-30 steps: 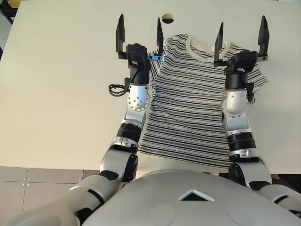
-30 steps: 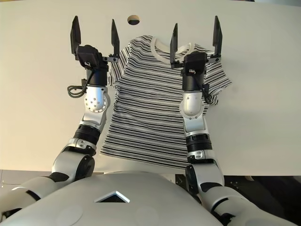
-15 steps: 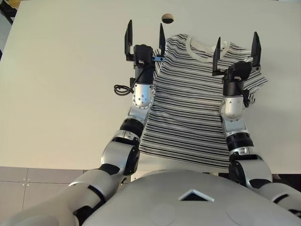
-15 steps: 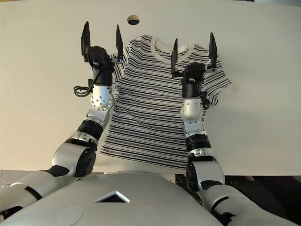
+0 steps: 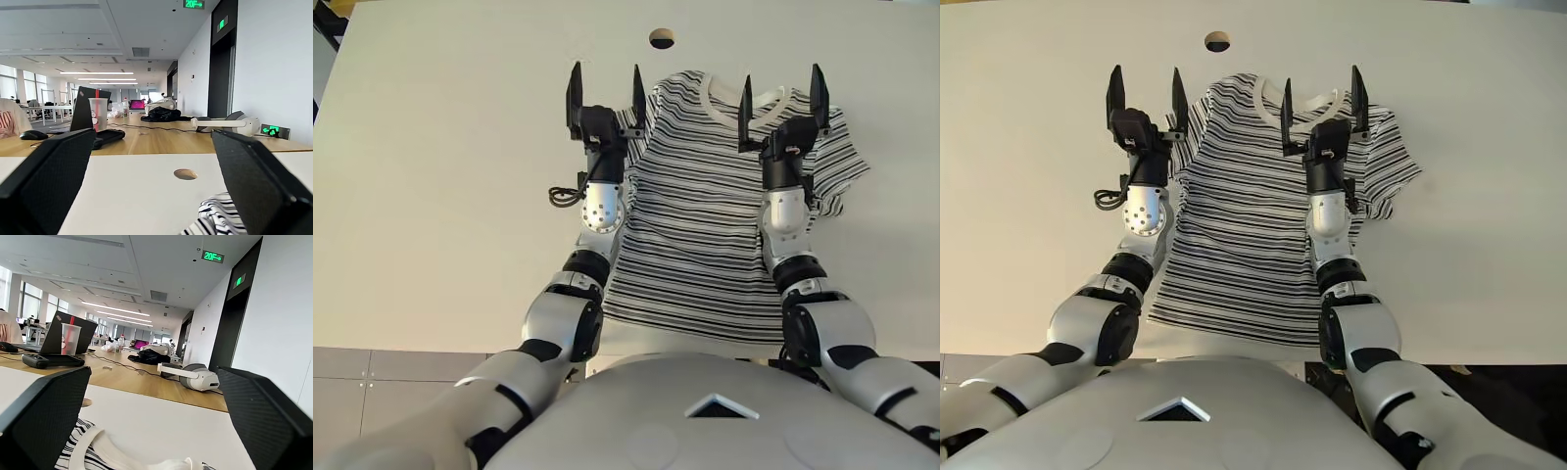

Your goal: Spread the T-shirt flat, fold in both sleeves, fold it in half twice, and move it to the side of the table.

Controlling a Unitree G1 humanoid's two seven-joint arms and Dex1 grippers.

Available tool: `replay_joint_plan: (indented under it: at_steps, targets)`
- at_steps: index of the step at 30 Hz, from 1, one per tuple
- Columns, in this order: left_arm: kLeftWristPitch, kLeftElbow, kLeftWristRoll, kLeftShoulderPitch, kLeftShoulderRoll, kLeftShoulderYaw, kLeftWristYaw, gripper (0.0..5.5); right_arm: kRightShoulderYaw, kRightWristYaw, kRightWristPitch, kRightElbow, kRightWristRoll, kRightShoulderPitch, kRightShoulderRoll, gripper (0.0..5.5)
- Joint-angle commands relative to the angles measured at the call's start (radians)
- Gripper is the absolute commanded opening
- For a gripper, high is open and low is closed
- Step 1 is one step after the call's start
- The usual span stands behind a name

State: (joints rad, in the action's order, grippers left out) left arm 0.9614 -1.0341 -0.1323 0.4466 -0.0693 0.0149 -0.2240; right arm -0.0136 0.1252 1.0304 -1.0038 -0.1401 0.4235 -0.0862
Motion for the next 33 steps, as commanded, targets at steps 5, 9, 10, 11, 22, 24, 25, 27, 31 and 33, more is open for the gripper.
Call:
replay_joint_plan:
  at_steps: [5,9,10,11,22,24,25,27,31,33]
  targets:
    - [0.032,0.028,-0.125,0.03,0.074,0.021,-0.072,4.37,-0.019,0.081,0.024,0.038,-0.106,0.031,0.002,4.72]
    - [-0.12,0.158,-0.438,0.037,0.261,0.133,-0.166,4.37,-0.004,0.066,0.013,0.268,-0.14,-0.085,-0.068,4.72]
    - [-0.165,0.182,-0.508,0.048,0.313,0.163,-0.169,4.37,0.0,0.048,0.0,0.355,-0.142,-0.125,-0.091,4.72]
    - [-0.2,0.198,-0.557,0.061,0.355,0.183,-0.177,4.37,0.0,0.025,-0.02,0.448,-0.131,-0.163,-0.11,4.72]
    - [-0.328,0.013,-0.759,0.265,0.446,0.434,-0.092,4.37,0.051,-0.188,-0.268,1.106,0.117,-0.378,-0.266,4.72]
    - [-0.31,-0.041,-0.779,0.311,0.434,0.485,-0.071,4.37,0.126,-0.172,-0.313,1.126,0.122,-0.384,-0.285,4.72]
    - [-0.301,-0.062,-0.781,0.327,0.429,0.504,-0.062,4.37,0.159,-0.162,-0.334,1.125,0.116,-0.384,-0.29,4.72]
    - [-0.303,-0.096,-0.787,0.35,0.421,0.537,-0.049,4.37,0.201,-0.153,-0.363,1.124,0.105,-0.389,-0.294,4.72]
    - [-0.365,-0.174,-0.858,0.364,0.421,0.646,-0.01,4.37,0.25,-0.163,-0.386,1.18,0.087,-0.43,-0.301,4.72]
    - [-0.381,-0.192,-0.873,0.357,0.432,0.679,0.01,4.37,0.258,-0.174,-0.397,1.201,0.08,-0.442,-0.303,4.72]
